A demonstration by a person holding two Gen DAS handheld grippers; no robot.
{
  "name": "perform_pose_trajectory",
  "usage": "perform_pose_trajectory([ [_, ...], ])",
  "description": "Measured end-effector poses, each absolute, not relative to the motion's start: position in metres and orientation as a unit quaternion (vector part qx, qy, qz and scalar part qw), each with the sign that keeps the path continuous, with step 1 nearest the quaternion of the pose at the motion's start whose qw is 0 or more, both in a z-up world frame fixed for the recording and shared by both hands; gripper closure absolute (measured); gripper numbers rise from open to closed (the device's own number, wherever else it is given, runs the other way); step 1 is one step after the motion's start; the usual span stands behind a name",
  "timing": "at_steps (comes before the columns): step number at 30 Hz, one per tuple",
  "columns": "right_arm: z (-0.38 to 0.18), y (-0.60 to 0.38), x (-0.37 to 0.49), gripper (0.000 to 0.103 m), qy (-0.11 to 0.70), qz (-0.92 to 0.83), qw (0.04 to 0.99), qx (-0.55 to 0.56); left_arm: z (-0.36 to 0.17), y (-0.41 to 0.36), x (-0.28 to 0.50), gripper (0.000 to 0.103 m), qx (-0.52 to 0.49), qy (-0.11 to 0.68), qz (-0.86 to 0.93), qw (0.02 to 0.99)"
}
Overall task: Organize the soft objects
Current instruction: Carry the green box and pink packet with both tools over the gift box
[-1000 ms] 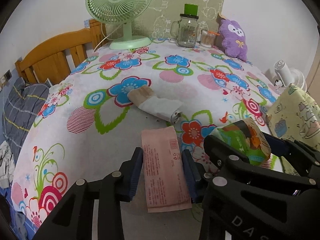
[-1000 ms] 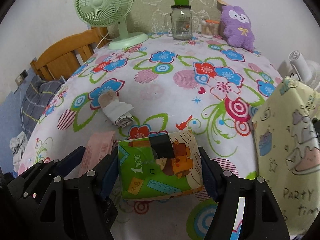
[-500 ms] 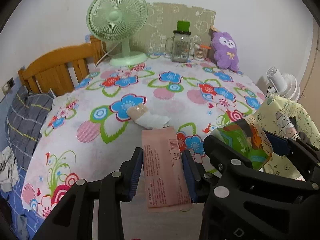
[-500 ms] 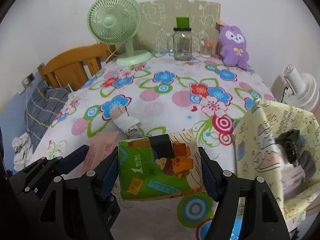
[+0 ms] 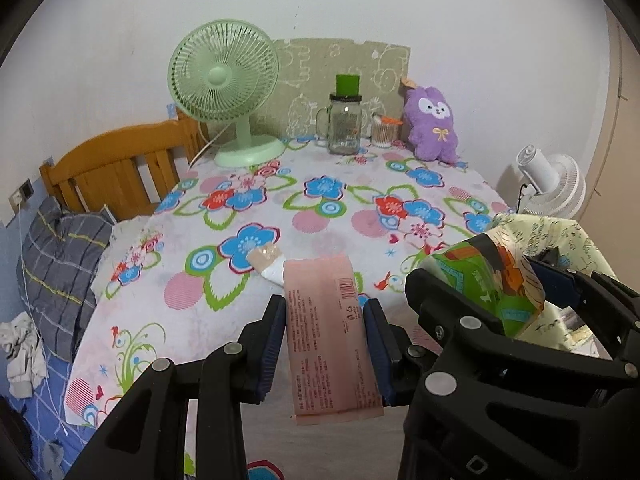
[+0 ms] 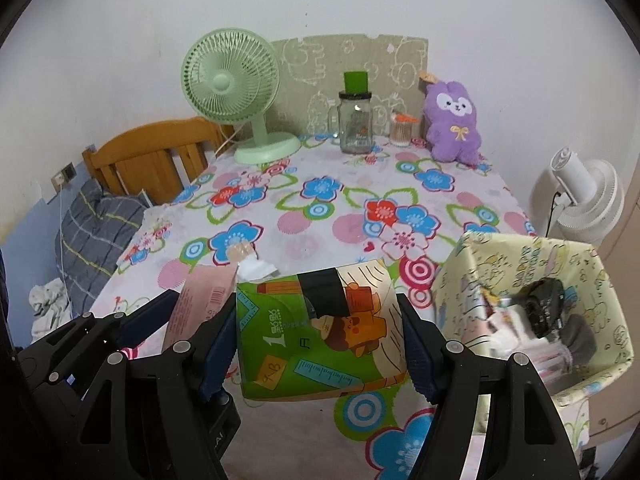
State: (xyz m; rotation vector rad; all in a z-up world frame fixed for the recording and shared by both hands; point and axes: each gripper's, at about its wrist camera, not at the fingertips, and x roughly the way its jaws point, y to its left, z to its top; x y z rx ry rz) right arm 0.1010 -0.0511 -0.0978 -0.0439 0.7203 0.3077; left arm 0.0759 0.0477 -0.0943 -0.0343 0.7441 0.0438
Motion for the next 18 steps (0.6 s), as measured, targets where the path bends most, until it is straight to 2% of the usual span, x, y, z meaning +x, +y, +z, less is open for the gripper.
perform_pose_trajectory([
  [18, -0.057, -0.085, 0.085, 0.028, 0.315, 0.13, 0.94, -0.017, -0.056, 0.014, 0.067, 0.062, -0.01, 0.326, 0.003, 0.945],
])
